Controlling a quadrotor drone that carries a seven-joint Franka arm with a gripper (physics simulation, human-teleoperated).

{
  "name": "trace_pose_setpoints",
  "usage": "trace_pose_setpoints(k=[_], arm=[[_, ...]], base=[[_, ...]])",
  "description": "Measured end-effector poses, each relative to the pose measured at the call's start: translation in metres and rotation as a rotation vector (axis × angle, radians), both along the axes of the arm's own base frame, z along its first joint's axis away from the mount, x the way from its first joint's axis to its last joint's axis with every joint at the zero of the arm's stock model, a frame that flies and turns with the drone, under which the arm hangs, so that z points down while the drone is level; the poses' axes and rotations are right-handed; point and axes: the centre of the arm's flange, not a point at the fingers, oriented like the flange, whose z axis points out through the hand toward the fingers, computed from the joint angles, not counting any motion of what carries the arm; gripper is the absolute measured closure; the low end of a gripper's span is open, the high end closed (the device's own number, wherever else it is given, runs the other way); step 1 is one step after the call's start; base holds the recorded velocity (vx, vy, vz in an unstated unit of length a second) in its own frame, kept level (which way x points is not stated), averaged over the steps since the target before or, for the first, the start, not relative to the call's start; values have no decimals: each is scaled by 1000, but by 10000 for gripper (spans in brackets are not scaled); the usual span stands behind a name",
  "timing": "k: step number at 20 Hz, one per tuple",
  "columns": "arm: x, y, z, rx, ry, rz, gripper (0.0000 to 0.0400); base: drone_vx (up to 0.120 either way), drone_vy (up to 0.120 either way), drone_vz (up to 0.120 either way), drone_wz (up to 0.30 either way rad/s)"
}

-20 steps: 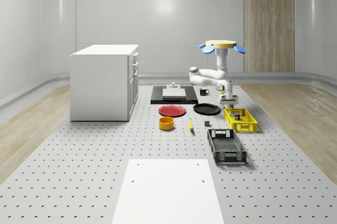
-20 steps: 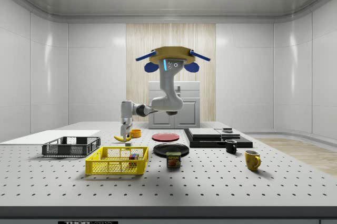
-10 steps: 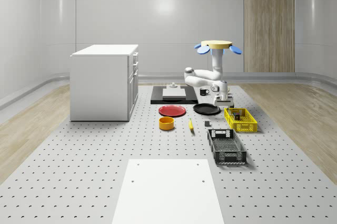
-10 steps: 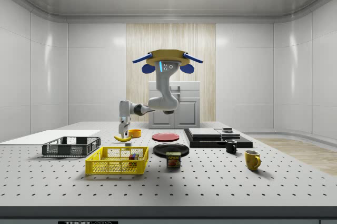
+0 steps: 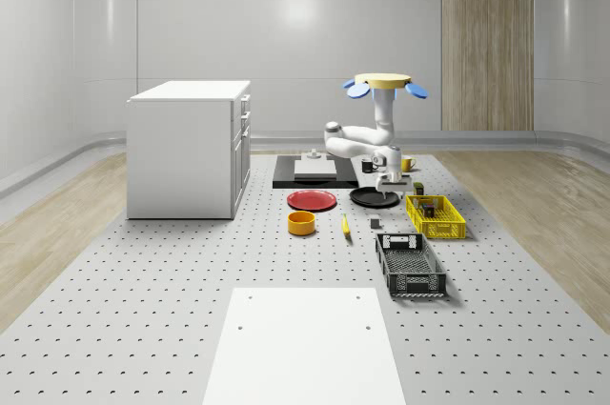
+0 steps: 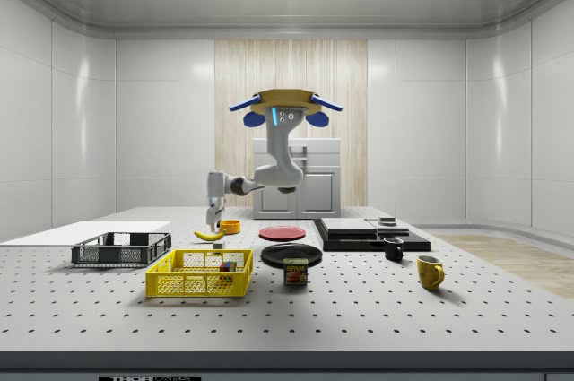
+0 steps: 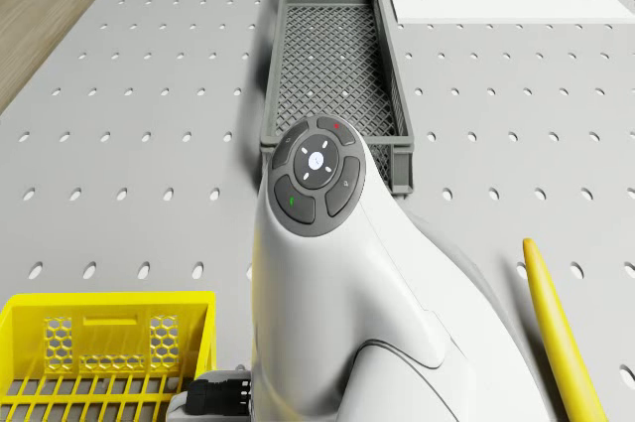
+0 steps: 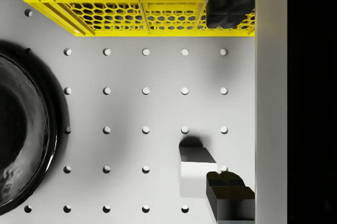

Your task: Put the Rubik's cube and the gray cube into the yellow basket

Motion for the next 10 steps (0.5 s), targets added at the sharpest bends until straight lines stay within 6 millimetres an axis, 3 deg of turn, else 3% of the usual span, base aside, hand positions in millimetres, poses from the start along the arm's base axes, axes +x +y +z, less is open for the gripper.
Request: trace_pose_setpoints(k=[3, 5, 8, 10], arm=[[0, 0, 0, 0, 0, 0, 0], [0, 0, 0, 0, 0, 0, 0], [0, 0, 0, 0, 0, 0, 0], [0, 0, 0, 0, 0, 0, 0]], base=[[0, -120, -120, 0], [0, -120, -20, 0], [0, -120, -120, 0], [0, -120, -40, 0]])
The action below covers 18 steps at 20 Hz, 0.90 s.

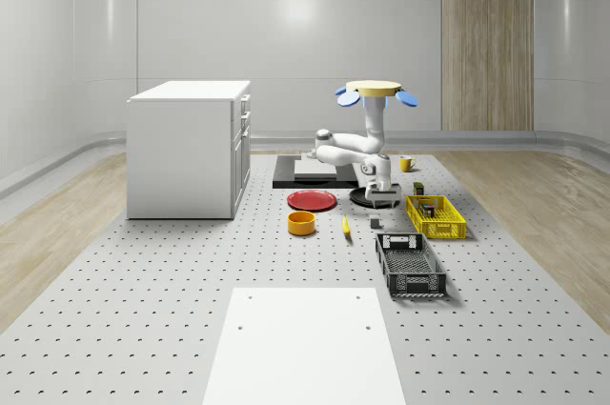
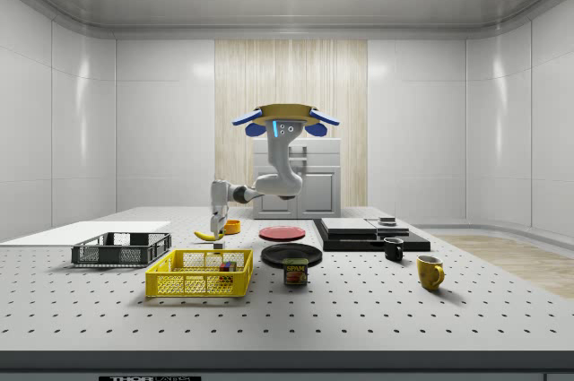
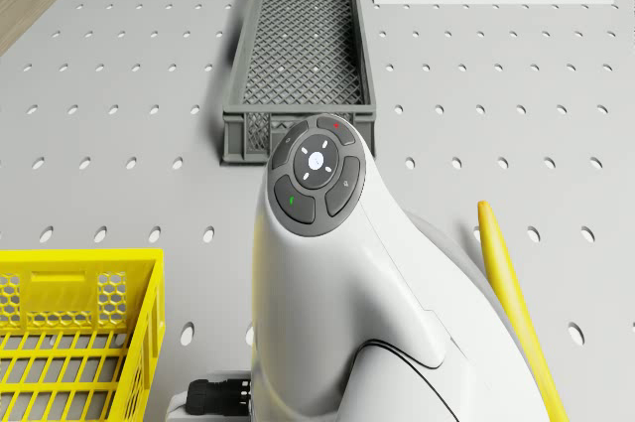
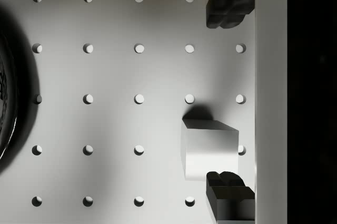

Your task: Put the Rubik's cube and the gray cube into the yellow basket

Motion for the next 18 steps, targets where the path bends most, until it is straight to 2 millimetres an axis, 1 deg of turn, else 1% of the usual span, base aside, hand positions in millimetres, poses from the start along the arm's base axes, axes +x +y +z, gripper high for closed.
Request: trace_pose_setpoints(k=[2, 4, 7, 8, 13, 14, 16, 18], arm=[[0, 0, 0, 0, 0, 0, 0], [0, 0, 0, 0, 0, 0, 0], [0, 0, 0, 0, 0, 0, 0], [0, 0, 0, 0, 0, 0, 0], [0, 0, 0, 0, 0, 0, 0], [0, 0, 0, 0, 0, 0, 0], [0, 0, 0, 0, 0, 0, 0], [0, 0, 0, 0, 0, 0, 0]], base=[[0, -120, -20, 0], [0, -120, -120, 0], [0, -120, 0, 0], [0, -80, -80, 0], [0, 0, -120, 0], [40, 0, 0, 0], [120, 0, 0, 0], [0, 0, 0, 0]])
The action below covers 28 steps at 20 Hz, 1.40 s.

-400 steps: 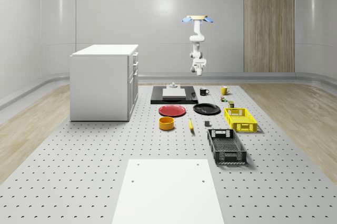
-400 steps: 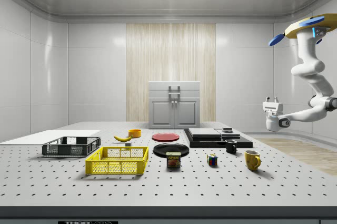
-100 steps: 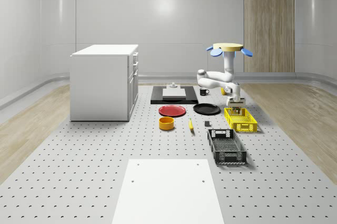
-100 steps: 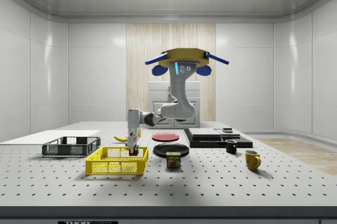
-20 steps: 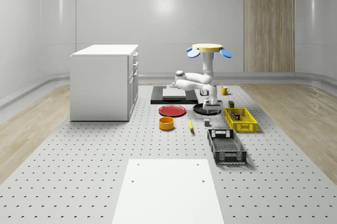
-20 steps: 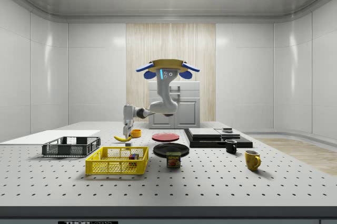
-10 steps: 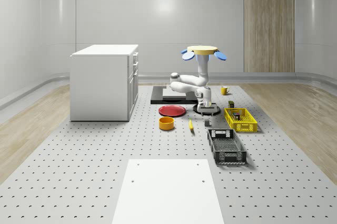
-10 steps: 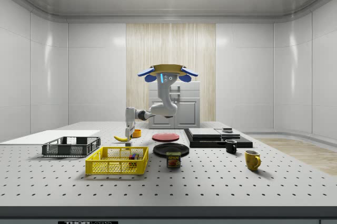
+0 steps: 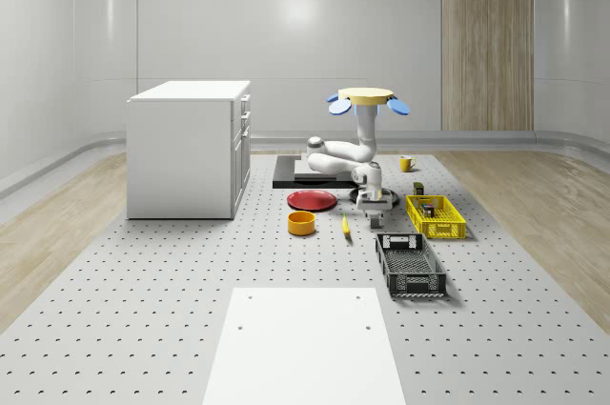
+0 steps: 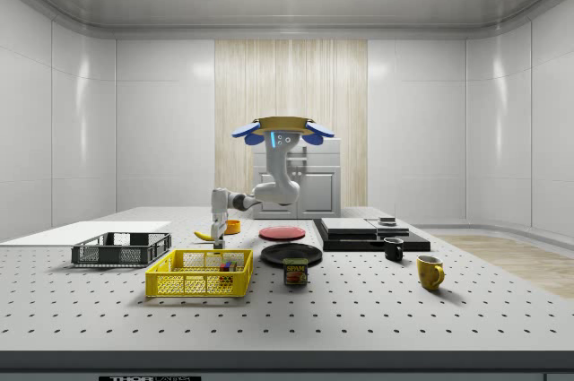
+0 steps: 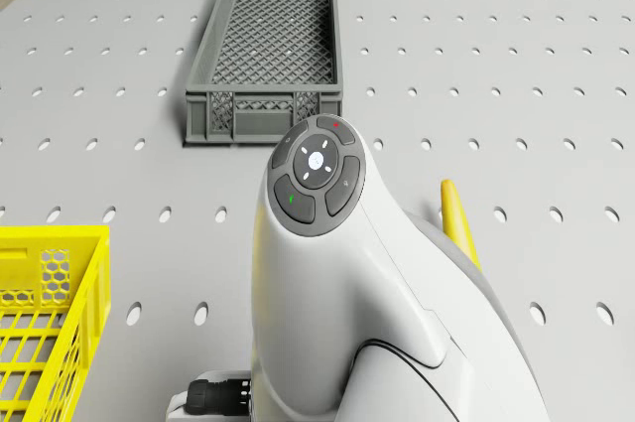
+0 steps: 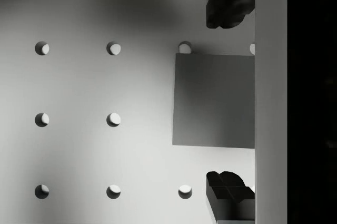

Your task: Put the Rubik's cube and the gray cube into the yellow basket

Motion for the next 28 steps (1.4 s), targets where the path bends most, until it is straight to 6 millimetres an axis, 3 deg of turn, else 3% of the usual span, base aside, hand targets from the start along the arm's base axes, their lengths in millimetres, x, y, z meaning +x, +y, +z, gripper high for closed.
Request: trace_pose_setpoints(k=[12, 18, 28], arm=[[0, 0, 31, 0, 0, 0, 0], [0, 0, 38, 0, 0, 0, 110], [0, 0, 39, 0, 0, 0, 147]], base=[[0, 0, 0, 0], [0, 0, 0, 0], [0, 0, 0, 0]])
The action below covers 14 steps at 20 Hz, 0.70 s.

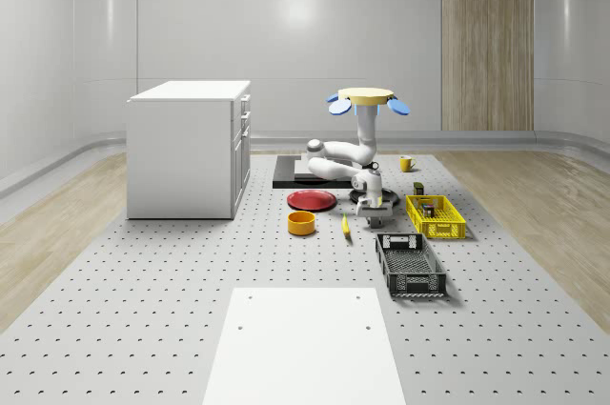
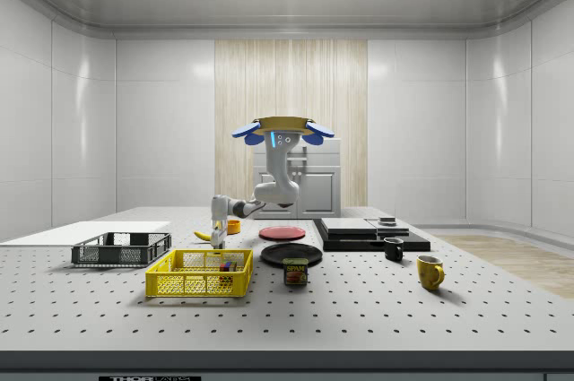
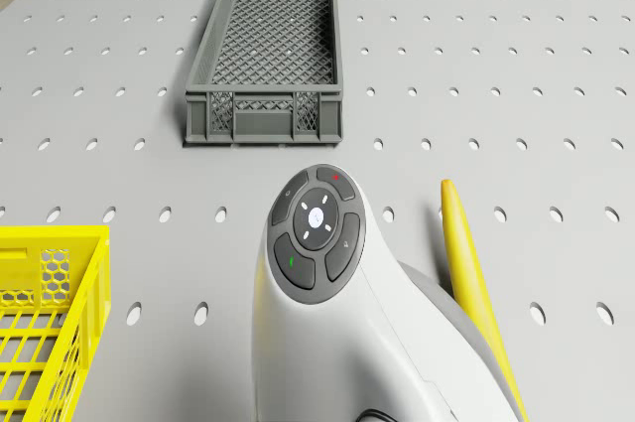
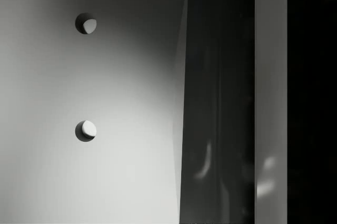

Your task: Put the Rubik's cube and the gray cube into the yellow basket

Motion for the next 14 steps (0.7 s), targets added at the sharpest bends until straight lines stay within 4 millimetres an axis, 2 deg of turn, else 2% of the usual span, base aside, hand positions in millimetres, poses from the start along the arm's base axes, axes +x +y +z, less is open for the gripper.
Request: trace_pose_setpoints(k=[5, 14], arm=[[0, 0, -13, 0, 0, -1, 148], [0, 0, -51, 0, 0, -2, 148]], base=[[0, 0, 0, 0], [0, 0, 120, 0]])
